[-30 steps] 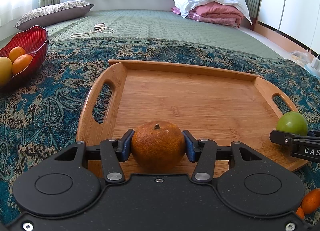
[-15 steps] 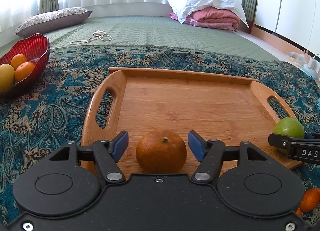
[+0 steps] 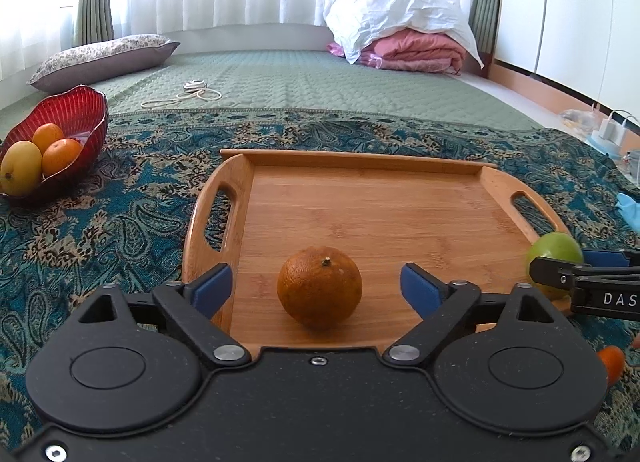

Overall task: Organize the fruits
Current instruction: 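Open the right tool to set the apple on the tray while the left tool releases the orange, then move the right tool to the tangerines while the left tool moves to the red date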

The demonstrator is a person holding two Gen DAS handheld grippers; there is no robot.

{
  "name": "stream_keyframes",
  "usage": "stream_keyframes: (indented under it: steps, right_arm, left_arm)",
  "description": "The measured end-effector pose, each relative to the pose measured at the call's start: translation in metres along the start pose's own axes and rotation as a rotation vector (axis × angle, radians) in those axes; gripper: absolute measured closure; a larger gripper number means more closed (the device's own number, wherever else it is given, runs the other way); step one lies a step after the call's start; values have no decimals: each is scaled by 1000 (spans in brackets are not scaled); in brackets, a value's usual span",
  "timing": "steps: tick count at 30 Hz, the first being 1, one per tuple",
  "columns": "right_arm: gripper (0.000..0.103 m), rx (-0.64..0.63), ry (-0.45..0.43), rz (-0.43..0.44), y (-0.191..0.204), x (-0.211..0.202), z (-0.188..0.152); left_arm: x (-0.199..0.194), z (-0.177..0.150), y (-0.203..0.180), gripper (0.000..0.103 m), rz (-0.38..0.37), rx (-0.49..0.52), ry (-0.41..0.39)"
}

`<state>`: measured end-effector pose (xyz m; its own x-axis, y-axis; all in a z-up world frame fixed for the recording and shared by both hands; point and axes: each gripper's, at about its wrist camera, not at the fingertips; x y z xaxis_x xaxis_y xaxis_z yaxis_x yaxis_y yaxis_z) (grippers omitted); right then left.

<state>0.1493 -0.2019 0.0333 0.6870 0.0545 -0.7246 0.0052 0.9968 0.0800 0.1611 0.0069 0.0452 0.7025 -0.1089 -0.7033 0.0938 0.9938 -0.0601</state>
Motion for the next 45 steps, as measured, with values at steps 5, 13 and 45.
stream_keyframes:
  steps: [5, 13, 45]
  right_arm:
    - [18, -15, -14, 12, 3, -10, -11]
    - [14, -70, -59, 4, 13, -27, -30]
    - [9, -114, -121, -19, 13, -53, -89]
  left_arm:
    - [-14, -11, -1, 9, -12, -2, -15]
    - [-36, -31, -6, 6, -30, 6, -37]
    - [-72, -105, -13, 1, 21, 85, -62]
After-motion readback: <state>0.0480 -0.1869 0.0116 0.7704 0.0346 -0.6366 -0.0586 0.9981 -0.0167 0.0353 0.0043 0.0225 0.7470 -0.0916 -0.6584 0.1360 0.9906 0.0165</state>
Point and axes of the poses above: each gripper's, at about its wrist camera, not at the fingertips, and x roughly the way its jaws point, y to its left, z to its top, and after that the axes turned 10 degrees about y, right-handed
